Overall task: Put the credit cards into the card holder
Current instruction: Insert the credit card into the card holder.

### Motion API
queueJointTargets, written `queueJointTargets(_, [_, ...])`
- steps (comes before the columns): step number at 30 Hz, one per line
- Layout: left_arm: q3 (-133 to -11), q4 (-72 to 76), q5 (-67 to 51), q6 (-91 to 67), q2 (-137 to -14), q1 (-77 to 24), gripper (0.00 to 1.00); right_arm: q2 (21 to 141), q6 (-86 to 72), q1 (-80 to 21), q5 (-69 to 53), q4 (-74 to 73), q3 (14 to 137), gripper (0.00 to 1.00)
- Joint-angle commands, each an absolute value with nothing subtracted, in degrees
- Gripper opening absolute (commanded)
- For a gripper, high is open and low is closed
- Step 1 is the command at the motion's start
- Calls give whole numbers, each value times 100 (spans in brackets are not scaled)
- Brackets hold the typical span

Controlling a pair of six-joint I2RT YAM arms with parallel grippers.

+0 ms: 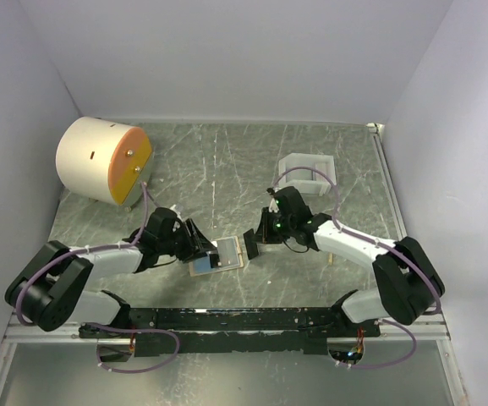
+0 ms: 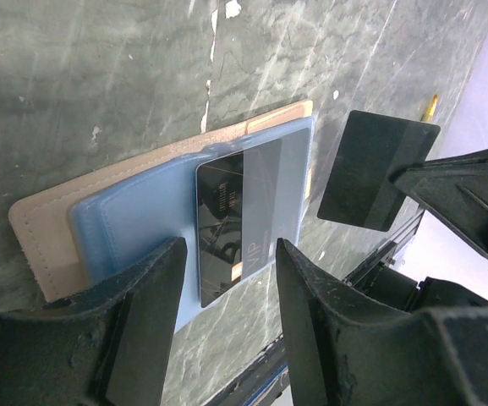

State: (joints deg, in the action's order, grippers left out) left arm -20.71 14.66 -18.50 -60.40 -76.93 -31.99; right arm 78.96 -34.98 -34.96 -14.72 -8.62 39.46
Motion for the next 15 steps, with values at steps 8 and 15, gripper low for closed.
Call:
queueJointTargets(8, [-2241, 1706, -2051, -5952, -7980, -3236, 53, 8223, -3495, -3502, -1609, -606, 4006, 0])
queueJointTargets(15, [-2304, 1846, -2156, -5971, -8118, -3243, 45, 8286, -3541, -3517, -1753, -538, 3991, 0])
